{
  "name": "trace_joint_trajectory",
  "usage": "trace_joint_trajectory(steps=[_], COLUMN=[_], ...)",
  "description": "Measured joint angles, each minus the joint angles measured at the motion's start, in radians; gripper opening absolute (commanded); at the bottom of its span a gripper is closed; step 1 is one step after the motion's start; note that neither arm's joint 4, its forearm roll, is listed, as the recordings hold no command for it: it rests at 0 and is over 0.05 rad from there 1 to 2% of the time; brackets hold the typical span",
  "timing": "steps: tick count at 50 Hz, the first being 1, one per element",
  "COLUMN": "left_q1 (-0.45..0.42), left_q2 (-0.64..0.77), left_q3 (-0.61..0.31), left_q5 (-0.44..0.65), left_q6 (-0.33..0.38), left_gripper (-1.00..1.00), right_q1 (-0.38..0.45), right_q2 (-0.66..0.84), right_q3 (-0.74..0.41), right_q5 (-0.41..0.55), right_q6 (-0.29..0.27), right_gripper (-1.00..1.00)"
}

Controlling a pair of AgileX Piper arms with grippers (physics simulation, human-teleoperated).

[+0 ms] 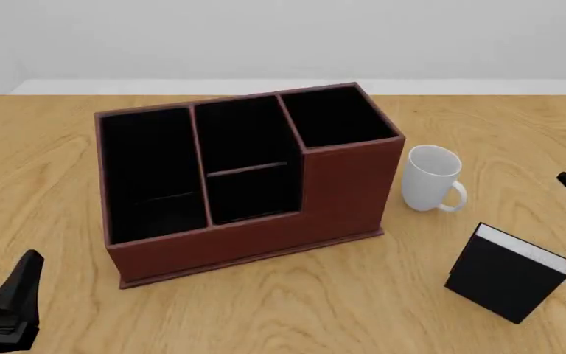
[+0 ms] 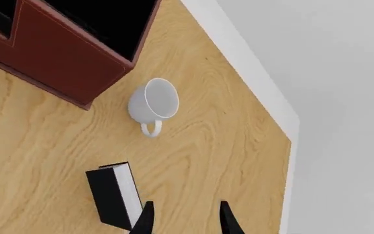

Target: Pick up the book and place it in the right compartment of the caddy.

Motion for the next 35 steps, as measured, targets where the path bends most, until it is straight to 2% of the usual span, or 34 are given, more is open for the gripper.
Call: trace_joint_trajectory(steps=[16, 35], left_q1=[0.0, 0.0], left_q2=[0.0, 0.0], left_q3=[0.0, 0.0], left_q5=[0.0, 0.0], left_q6=[0.0, 0.0], left_gripper=[1.0, 1.0], right_q1=[-0.02, -0.044], right_q2=[0.084, 0.171], right_q3=[-0.066, -0.121], right_q5=[0.106, 0.21], right_q6=[-0.103, -0.132], right_gripper=[1.0, 1.0])
